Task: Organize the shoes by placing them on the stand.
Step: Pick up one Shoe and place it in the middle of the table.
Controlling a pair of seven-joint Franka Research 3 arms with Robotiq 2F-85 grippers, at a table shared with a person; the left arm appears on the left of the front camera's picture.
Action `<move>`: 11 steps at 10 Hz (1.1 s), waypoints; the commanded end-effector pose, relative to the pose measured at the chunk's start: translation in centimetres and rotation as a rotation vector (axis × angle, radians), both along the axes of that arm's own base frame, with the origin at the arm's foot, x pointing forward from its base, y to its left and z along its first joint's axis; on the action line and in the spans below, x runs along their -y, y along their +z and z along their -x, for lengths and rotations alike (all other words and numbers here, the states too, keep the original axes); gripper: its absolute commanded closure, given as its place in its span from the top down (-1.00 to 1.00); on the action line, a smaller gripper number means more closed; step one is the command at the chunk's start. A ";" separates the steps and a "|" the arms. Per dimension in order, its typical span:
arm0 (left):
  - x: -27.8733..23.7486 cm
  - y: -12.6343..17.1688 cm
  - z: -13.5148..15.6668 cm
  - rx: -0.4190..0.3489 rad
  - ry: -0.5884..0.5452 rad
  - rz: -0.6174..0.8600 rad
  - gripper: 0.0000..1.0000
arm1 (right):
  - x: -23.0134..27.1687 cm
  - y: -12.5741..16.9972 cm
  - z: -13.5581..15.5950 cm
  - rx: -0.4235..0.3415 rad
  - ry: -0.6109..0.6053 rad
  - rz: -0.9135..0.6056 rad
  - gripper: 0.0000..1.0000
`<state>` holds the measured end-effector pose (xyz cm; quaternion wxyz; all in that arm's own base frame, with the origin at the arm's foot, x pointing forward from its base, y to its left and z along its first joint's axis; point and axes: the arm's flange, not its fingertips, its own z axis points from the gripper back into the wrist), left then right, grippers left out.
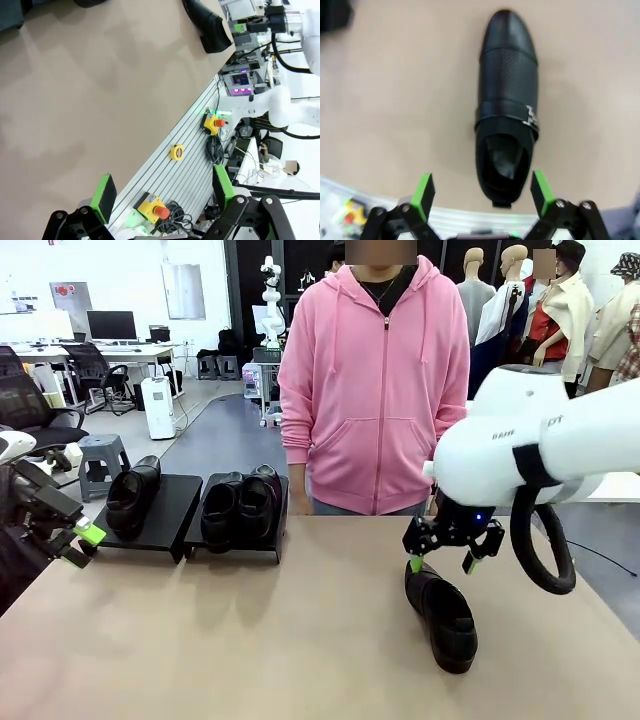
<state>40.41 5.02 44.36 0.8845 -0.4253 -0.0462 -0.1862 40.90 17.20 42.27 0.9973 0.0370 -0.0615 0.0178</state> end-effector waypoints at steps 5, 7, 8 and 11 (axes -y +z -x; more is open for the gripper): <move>-0.2 0.2 0.3 -0.003 -0.009 -0.002 1.00 | -3.7 -8.4 -3.1 -0.232 0.006 0.079 1.00; -0.2 0.2 0.3 -0.003 -0.009 -0.002 1.00 | -3.9 -9.3 -3.5 -0.210 0.050 0.062 1.00; -0.2 0.2 0.3 -0.003 -0.009 -0.002 1.00 | -3.8 -9.1 -3.5 -0.209 0.029 0.055 1.00; -0.2 0.2 0.3 -0.003 -0.009 -0.002 1.00 | -3.8 -9.0 -3.4 -0.171 0.033 0.083 -1.00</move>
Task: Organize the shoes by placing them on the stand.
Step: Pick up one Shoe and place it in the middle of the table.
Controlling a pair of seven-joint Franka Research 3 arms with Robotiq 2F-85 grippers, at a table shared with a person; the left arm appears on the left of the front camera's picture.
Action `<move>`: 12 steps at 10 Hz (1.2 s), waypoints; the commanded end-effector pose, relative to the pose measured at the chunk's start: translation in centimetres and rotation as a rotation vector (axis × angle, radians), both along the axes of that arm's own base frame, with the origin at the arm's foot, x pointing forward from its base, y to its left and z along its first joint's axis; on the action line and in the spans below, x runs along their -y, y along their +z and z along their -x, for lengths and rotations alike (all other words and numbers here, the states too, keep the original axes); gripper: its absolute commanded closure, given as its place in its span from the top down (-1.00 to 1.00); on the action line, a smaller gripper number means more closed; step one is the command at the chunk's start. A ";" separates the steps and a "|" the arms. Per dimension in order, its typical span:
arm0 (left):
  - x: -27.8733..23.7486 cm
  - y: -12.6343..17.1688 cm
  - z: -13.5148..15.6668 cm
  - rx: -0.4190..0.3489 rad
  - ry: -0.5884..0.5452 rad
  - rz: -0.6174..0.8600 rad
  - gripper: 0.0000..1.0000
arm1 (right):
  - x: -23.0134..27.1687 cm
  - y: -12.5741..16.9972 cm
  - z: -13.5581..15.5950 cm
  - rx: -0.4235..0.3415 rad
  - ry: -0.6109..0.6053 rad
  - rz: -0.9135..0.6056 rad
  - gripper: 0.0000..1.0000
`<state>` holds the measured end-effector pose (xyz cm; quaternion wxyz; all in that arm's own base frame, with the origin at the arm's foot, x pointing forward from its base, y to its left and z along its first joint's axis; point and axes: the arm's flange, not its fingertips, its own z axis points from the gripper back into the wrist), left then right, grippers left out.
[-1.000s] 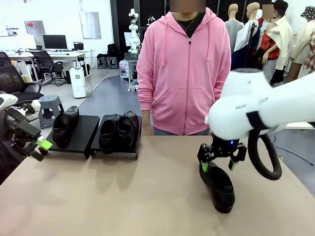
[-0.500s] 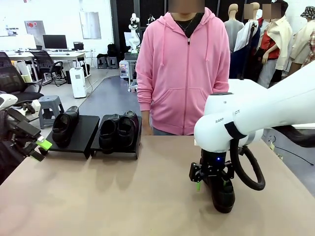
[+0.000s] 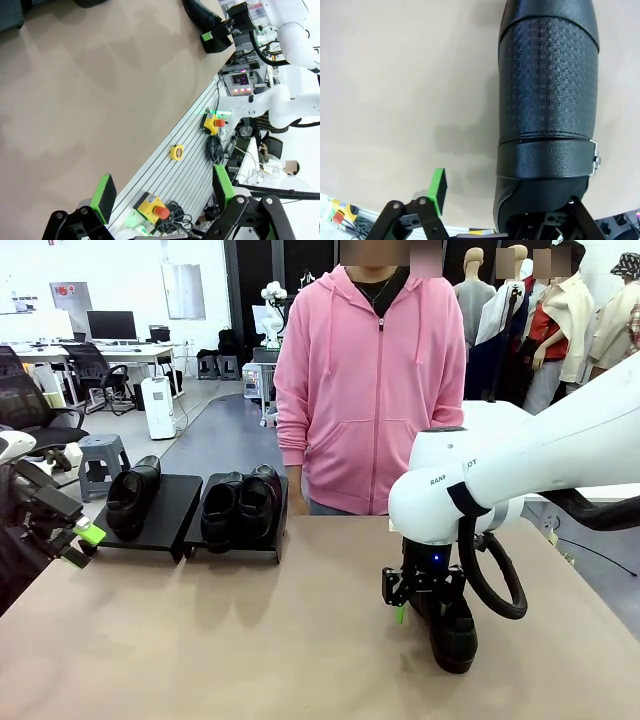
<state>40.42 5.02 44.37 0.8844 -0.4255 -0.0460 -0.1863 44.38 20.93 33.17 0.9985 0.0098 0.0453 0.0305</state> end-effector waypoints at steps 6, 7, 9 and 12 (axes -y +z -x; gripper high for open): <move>-0.2 0.1 0.3 -0.003 -0.008 -0.002 1.00 | 0.8 1.2 0.3 0.088 -0.017 0.078 -1.00; -0.2 0.1 0.3 -0.003 -0.008 -0.002 1.00 | 1.1 1.5 0.3 0.093 -0.028 0.079 -1.00; -0.2 0.1 0.3 -0.003 -0.008 -0.002 1.00 | 1.5 2.5 0.4 0.127 -0.050 0.098 -1.00; -0.2 0.1 0.3 -0.003 -0.008 -0.002 1.00 | 3.6 9.6 3.6 0.123 -0.139 0.121 -1.00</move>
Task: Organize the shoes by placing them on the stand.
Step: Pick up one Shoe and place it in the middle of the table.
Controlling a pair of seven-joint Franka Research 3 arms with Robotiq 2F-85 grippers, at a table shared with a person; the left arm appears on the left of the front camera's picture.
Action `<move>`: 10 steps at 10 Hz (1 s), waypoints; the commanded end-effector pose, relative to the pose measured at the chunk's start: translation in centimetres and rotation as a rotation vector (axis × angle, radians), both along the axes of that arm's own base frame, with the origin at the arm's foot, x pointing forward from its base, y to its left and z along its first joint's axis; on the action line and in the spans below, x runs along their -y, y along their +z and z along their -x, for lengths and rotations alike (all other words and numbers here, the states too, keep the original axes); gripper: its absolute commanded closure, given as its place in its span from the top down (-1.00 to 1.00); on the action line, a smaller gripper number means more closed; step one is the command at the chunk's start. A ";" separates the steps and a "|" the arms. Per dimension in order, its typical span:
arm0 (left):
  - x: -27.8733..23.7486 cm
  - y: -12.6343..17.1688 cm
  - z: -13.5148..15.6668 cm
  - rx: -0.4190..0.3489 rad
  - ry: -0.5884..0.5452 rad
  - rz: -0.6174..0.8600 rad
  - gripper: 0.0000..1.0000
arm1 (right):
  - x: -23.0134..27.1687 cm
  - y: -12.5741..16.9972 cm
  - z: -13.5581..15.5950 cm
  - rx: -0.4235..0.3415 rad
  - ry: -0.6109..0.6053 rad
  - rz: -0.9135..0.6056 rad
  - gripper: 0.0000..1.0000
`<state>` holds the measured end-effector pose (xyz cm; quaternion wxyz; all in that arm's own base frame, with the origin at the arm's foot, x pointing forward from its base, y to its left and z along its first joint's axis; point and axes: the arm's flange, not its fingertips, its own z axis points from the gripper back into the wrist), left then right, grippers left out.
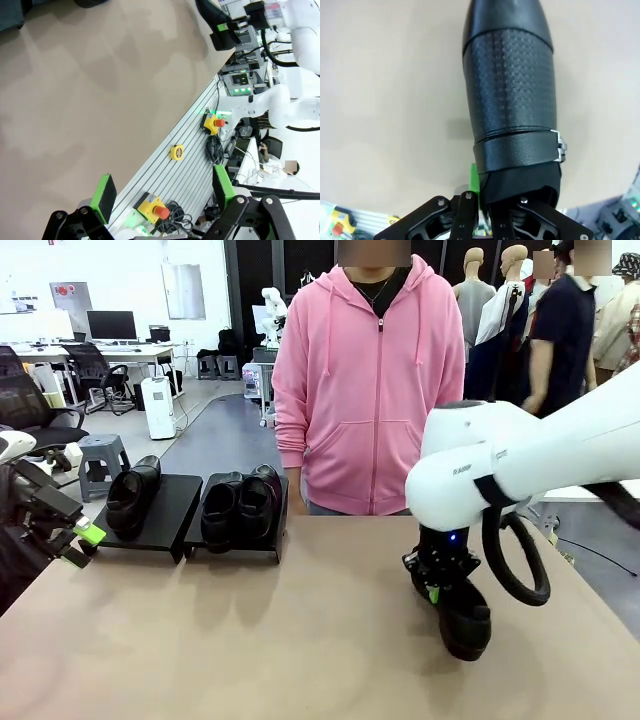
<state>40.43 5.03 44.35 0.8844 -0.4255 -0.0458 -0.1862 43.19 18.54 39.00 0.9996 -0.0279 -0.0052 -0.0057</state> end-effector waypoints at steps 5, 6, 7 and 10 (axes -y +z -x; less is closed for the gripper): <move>-0.1 0.2 0.3 -0.003 -0.008 -0.002 1.00 | 3.2 9.2 6.9 0.059 -0.110 -0.026 -1.00; -0.1 0.2 0.3 -0.003 -0.008 -0.002 1.00 | 3.2 9.2 6.9 0.059 -0.110 -0.026 -1.00; -0.1 0.2 0.3 -0.003 -0.008 -0.002 1.00 | 3.2 9.2 6.9 0.059 -0.110 -0.026 -1.00; -0.1 0.2 0.3 -0.003 -0.008 -0.002 1.00 | -1.4 10.4 9.0 0.174 -0.043 -0.127 -1.00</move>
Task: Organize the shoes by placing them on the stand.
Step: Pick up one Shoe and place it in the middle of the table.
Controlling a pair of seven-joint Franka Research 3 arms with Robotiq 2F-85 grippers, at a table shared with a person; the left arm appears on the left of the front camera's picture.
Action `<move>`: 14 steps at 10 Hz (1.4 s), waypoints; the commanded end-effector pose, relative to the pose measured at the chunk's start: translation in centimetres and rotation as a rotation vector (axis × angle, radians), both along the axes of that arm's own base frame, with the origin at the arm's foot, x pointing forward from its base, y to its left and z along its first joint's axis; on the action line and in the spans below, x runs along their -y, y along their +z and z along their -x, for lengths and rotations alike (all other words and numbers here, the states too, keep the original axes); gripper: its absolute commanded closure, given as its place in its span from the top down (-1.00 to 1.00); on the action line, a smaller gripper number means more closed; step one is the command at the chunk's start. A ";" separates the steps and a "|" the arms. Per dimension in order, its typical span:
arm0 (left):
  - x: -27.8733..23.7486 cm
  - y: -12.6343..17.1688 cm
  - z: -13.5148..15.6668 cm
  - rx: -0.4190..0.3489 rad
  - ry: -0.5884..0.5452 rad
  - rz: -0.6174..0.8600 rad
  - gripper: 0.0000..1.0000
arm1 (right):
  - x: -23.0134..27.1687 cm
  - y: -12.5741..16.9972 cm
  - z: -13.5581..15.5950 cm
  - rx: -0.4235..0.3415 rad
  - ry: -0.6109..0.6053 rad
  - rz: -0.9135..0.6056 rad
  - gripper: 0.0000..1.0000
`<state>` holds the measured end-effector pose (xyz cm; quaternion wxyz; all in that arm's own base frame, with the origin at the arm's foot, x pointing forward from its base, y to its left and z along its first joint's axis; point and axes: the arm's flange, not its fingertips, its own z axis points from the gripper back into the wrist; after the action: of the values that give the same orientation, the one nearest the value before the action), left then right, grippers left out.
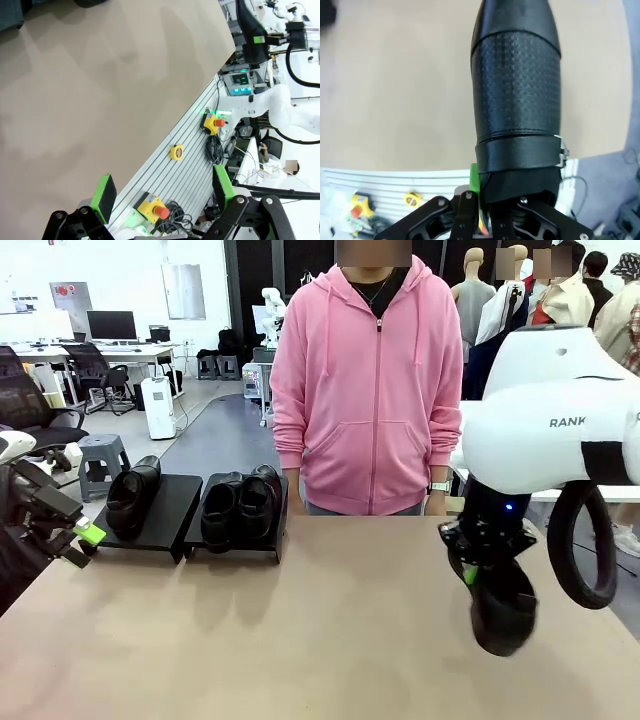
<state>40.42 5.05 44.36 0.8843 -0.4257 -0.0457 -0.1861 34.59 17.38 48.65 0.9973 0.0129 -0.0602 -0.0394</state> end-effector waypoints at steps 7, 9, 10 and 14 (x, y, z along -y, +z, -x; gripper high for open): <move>-0.1 0.1 0.3 -0.002 -0.008 -0.002 1.00 | -29.5 -5.7 -0.1 -0.013 0.076 -0.038 -1.00; -0.1 0.1 0.3 -0.002 -0.008 -0.002 1.00 | -31.5 -9.0 -2.3 -0.093 0.104 -0.083 -1.00; -0.1 0.1 0.3 -0.002 -0.008 -0.002 1.00 | -31.1 -10.3 -3.3 -0.106 0.099 -0.081 -1.00; -0.1 0.1 0.3 -0.002 -0.008 -0.002 1.00 | -30.5 -11.5 -4.8 -0.067 0.036 -0.093 0.18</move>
<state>40.41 5.04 44.38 0.8843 -0.4258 -0.0454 -0.1863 40.30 47.01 36.38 0.9983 0.0552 -0.0063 -0.0156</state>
